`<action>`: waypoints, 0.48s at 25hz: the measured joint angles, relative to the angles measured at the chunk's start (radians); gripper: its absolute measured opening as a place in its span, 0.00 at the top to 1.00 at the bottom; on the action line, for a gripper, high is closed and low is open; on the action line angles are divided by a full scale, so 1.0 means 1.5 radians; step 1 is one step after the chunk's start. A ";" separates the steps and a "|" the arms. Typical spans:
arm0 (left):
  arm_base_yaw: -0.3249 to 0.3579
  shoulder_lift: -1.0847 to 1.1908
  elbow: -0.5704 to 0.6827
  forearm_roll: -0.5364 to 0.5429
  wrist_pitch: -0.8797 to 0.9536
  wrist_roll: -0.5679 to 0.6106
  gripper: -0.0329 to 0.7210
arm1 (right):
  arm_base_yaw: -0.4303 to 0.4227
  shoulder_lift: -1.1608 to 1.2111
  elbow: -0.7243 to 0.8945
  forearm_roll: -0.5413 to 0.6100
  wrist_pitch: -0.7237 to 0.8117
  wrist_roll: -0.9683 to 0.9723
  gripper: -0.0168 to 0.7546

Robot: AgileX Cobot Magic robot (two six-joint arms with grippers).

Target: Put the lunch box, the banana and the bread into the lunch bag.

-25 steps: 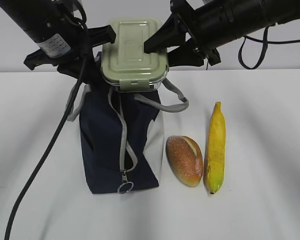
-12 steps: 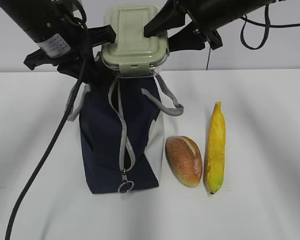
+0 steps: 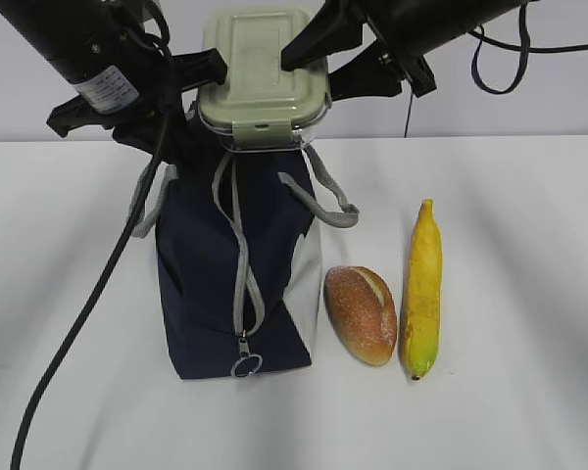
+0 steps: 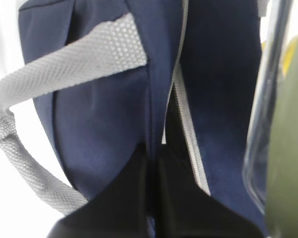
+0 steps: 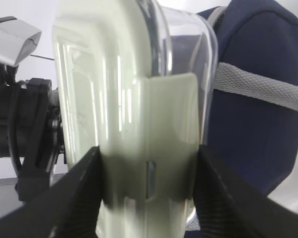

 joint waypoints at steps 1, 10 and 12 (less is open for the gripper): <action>0.000 0.000 0.000 0.000 0.000 0.000 0.96 | 0.000 0.005 0.000 0.000 0.001 0.001 0.46; 0.000 0.000 0.000 0.002 -0.001 0.000 0.96 | 0.025 0.038 -0.002 -0.025 0.017 0.016 0.46; 0.000 0.000 0.000 0.001 -0.001 0.000 0.96 | 0.027 0.038 -0.002 -0.063 0.021 0.038 0.46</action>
